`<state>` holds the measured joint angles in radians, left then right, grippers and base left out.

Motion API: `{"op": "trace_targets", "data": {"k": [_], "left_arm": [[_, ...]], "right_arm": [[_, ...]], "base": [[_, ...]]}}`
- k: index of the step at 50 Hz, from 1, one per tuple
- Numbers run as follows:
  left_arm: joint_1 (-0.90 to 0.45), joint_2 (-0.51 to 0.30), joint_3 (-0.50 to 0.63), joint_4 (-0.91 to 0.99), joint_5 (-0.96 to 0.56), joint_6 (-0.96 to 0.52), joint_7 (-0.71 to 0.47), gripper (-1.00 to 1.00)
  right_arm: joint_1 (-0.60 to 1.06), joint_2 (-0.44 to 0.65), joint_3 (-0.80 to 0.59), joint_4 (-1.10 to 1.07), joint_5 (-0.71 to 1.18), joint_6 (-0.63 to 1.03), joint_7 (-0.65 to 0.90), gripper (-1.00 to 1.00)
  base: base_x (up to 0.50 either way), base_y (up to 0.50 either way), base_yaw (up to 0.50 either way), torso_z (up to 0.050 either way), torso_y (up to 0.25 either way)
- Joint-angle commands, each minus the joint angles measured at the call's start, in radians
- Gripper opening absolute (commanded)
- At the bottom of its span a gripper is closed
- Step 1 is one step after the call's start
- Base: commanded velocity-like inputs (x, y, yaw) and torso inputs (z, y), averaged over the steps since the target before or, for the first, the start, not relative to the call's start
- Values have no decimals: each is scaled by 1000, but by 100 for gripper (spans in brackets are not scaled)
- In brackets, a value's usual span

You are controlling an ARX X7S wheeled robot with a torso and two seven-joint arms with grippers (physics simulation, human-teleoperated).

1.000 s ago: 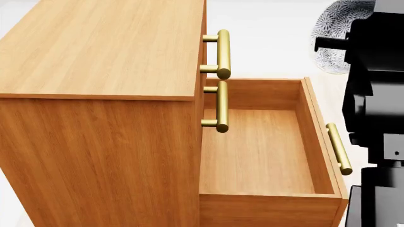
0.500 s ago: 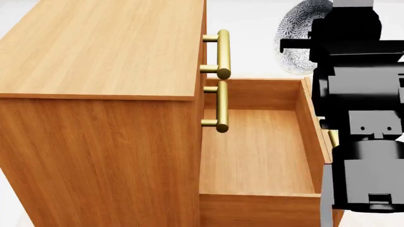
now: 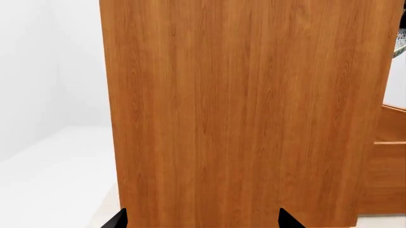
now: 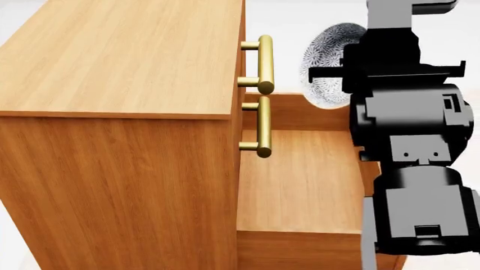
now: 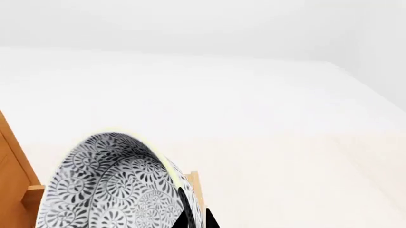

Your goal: Put the bowl in the bottom drawer of the cabinet and close it.

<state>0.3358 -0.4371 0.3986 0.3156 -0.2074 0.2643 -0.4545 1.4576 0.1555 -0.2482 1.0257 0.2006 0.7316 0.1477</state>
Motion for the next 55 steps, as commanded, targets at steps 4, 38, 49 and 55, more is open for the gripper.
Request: {"op": "trace_targets", "data": {"k": [4,38,49,55], "left_arm": [[-1,-3,3,0,-1,2,-2,100],[-3,-6,10,0,2,3,-9,100],[-4,-8,12,1,0,1,-12,100],[-4,-10,13,4,-1,-1,-13,100]], "right_arm": [[-11,-13,0,23,7,-3,-23,-100],[-28,-18,9,122,28,-33,-42,-100],[-35,-22,-2,165,21,-64,-50,-100],[-36,-23,-6,190,19,-82,-55,-100]], "base": [[0,0,0,0,3],[0,0,0,0,0],[0,0,0,0,0],[0,0,0,0,2]]}}
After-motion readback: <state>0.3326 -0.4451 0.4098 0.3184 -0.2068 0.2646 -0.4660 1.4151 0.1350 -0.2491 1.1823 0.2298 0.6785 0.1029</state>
